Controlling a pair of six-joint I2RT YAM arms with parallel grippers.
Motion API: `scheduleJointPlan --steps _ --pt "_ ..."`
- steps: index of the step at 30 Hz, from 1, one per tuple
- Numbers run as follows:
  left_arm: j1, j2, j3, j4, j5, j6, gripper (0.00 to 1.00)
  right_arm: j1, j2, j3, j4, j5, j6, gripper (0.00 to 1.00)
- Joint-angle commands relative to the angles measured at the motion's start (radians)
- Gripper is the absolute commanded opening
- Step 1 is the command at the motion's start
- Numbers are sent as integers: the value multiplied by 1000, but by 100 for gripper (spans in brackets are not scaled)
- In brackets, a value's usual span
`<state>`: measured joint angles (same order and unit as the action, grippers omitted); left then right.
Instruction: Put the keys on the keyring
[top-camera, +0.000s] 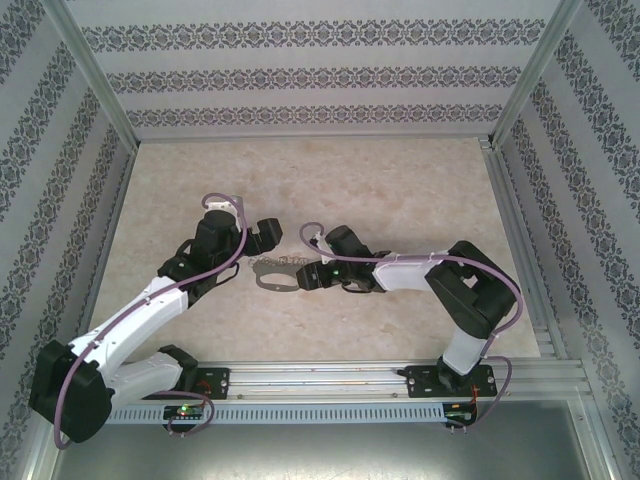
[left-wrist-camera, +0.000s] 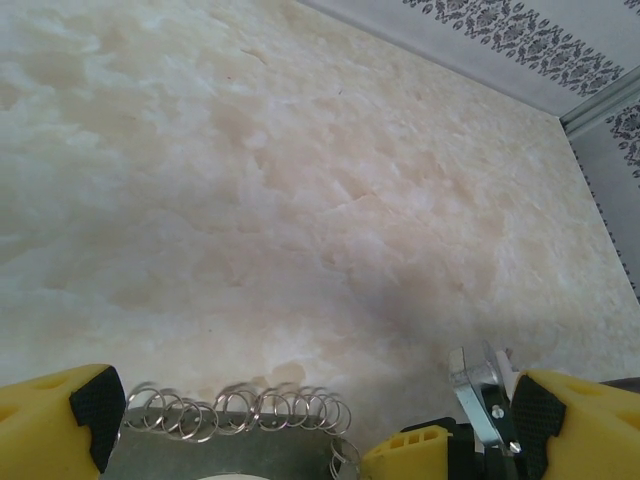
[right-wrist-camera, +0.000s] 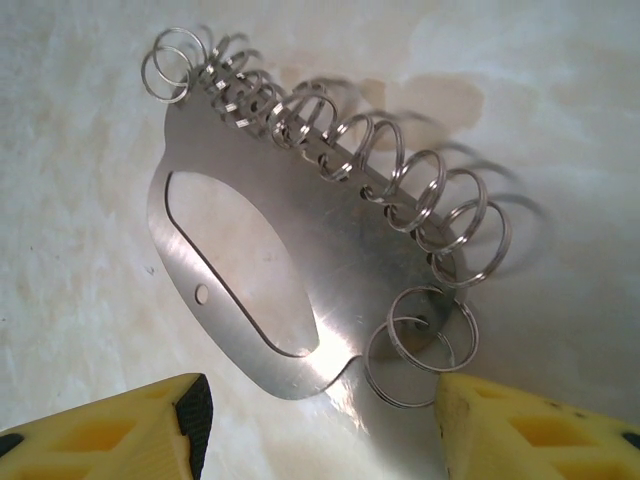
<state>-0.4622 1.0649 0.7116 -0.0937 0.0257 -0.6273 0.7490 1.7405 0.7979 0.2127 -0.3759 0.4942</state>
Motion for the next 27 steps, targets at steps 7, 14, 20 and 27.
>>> scheduleJointPlan --steps 7,14,20,27 --pt "19 -40 4 -20 14 18 100 7 56 77 -14 -3 -21 61" --pt "19 -50 -2 -15 17 13 100 3 63 84 -38 2 -52 61" --pt "19 -49 -9 0 26 6 100 4 49 73 -58 31 -96 60" --pt "19 -49 -9 5 27 4 100 4 54 84 -65 22 -106 59"
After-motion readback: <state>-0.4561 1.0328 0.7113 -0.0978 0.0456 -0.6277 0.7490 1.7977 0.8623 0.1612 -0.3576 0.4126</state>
